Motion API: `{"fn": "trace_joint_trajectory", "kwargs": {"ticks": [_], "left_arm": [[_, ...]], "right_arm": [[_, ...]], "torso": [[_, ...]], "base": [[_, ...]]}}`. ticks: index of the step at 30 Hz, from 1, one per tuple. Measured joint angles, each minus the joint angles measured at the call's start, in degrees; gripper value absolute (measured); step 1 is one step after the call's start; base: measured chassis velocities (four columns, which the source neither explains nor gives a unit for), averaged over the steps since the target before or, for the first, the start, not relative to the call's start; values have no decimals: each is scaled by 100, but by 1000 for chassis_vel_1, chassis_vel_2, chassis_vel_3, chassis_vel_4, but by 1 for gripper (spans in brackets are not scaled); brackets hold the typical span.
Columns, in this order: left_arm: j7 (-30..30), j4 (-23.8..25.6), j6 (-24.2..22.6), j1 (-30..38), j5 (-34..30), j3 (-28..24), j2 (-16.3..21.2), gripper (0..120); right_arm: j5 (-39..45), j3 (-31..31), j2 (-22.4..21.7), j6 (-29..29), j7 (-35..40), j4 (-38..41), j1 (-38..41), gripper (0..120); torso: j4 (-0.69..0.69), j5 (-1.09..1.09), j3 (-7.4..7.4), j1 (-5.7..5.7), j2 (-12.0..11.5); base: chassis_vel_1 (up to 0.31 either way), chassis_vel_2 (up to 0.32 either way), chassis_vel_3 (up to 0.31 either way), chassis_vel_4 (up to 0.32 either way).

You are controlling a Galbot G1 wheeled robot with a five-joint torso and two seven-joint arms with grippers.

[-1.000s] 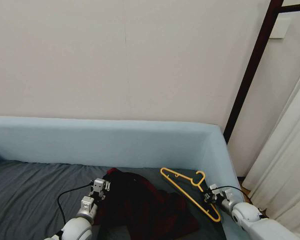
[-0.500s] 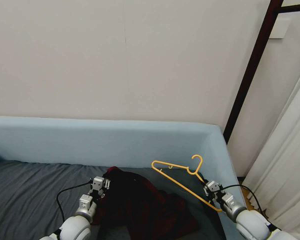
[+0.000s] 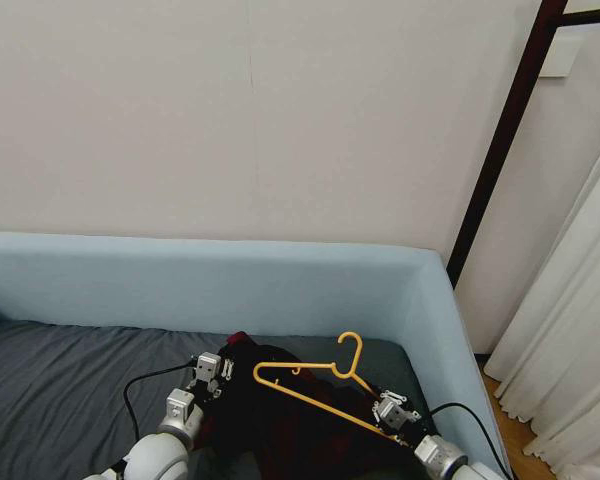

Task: Pick up the clothes from the sofa and hang them on the clothes hanger.

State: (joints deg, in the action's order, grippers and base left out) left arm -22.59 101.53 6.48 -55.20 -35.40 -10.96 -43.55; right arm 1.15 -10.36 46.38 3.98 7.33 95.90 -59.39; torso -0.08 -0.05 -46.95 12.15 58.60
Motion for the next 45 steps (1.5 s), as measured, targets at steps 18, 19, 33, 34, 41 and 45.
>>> {"fn": "trace_joint_trajectory", "kwargs": {"ticks": [18,19,33,34,41,45], "left_arm": [[-209,-122,-159,528,-85,-856,-279,7],[-240,-190,-171,609,-85,-936,-354,7],[-439,363,-368,774,-128,-1297,-454,7],[-439,363,-368,774,-128,-1297,-454,7],[-470,540,-392,752,50,-1368,-526,7],[-535,517,-454,800,117,-1465,-620,7]], "right_arm": [[-156,-477,771,-249,518,-768,829,5],[-178,-508,801,-271,543,-780,861,5],[-303,-612,1050,-405,700,-1095,1072,5],[-303,-612,1050,-405,700,-1095,1072,5],[-306,-770,1124,-497,761,-1224,1324,5],[-303,-815,1131,-519,762,-1224,1371,5]], "torso": [[0,0,-1,0,0],[1,0,-1,0,0],[1,2,-1,0,0],[1,2,-1,0,0],[1,1,-1,0,0],[0,1,-1,0,0]], "base": [[0,0,0,0],[0,0,0,0],[0,0,0,0],[0,0,0,0],[0,0,0,0],[0,0,0,0]]}}
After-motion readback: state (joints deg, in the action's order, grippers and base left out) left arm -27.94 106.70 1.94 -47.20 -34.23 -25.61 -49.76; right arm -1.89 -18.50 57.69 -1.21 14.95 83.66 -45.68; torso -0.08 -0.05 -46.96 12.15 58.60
